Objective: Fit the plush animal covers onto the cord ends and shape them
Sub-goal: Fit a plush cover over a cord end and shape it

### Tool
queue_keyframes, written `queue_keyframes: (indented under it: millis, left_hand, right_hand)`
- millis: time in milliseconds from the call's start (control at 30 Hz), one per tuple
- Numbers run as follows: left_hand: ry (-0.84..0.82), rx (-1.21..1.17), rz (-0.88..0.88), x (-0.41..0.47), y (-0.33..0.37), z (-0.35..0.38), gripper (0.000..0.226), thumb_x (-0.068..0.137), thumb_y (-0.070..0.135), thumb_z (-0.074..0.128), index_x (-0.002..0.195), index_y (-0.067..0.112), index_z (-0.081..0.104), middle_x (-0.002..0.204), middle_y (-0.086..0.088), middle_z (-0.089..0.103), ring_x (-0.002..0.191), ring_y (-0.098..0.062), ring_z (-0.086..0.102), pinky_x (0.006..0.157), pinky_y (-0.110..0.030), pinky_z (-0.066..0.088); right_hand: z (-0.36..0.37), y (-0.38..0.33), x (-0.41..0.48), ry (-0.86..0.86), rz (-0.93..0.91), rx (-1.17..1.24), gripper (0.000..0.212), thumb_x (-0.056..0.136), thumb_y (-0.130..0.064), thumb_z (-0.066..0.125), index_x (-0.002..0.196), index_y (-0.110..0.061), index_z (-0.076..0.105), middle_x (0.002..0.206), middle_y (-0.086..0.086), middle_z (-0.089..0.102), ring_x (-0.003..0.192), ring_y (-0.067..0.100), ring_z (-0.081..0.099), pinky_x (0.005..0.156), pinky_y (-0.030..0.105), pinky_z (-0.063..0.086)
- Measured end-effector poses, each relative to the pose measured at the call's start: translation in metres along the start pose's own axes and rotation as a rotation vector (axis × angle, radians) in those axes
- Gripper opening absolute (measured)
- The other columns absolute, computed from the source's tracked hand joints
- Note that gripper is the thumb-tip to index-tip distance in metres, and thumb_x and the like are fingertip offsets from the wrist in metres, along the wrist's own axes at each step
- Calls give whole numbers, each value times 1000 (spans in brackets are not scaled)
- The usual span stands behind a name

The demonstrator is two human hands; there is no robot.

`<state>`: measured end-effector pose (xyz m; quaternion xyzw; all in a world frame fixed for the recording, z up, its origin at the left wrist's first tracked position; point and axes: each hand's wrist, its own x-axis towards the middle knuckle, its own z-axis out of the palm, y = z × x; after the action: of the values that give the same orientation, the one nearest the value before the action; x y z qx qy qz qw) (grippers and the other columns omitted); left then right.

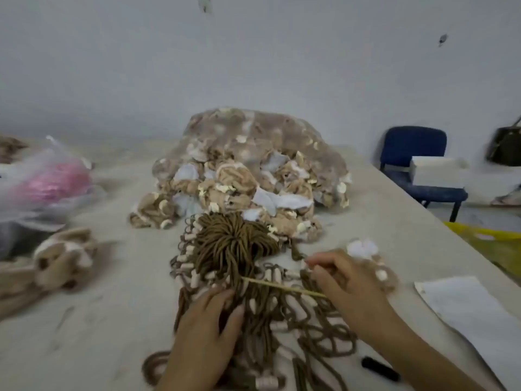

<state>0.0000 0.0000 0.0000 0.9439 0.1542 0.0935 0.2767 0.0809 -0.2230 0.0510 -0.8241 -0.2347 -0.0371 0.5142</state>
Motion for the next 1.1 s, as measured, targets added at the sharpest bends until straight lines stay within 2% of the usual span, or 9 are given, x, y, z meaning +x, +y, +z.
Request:
queue_keyframes:
  millis: [167,333,467,533,600,867,967,1033,1100]
  left_hand:
    - [83,-16,90,-3,3,10,41,98,40,51,135,23,53,141,4,49,131,-16,41,111,-32,31]
    - [151,-16,76,3,3,11,34,98,29,52,130,19,57,133,1,53,126,-19,43,106,-33,32]
    - [424,-40,148,11,30,10,23,96,21,52,114,18,65,118,-1,56,113,-21,46,95,-36,31]
    - [438,-88,256,17,51,12,22,95,20,53,113,16,66,115,-1,55,108,-18,46,89,-31,31]
    - [382,-126,327,25,68,17,23,96,20,51,115,15,64,117,0,54,108,-16,44,91,-32,37]
    - [340,-335,462,52,79,31,25,100,15,47,120,11,61,119,10,41,116,-7,44,97,-36,46]
    - [399,-347,578,53,84,38,33,100,13,47,131,9,54,136,5,35,119,20,29,97,-17,42]
    - [388,-334,607,53,82,42,36,99,14,46,135,10,52,136,8,33,121,24,25,95,-4,33]
    - [323,-325,597,52,78,44,36,100,15,46,135,13,52,133,12,35,123,12,33,99,-12,35]
  right_hand:
    - [4,6,-13,-39,-5,-124,17,97,-24,52,96,-38,62,101,-19,59,89,-14,53,70,2,40]
    - [1,21,-10,76,23,-174,20,97,-22,51,91,-39,59,98,-16,62,91,0,58,75,16,45]
    - [21,38,1,-61,-96,-518,24,95,-23,51,116,-22,62,109,-6,60,102,12,54,79,21,41]
    - [37,47,8,-169,-156,-775,31,95,-28,49,125,-20,56,119,2,54,112,22,46,88,31,39]
    - [45,49,15,-152,-185,-940,28,96,-30,44,120,-19,54,117,5,50,111,26,41,81,33,34]
    - [1,35,39,30,-178,-624,22,98,-33,48,101,-20,65,107,-3,50,94,15,50,74,31,43]
    - [-5,24,42,209,-147,-629,22,99,-37,40,93,-22,55,91,-4,49,78,16,52,64,35,42]
    - [-16,25,43,362,-57,-663,21,98,-42,36,94,-24,47,89,-3,43,72,20,52,62,36,43]
    - [-31,34,44,347,163,-758,28,95,-49,40,109,-26,45,101,1,39,79,27,54,65,35,40]
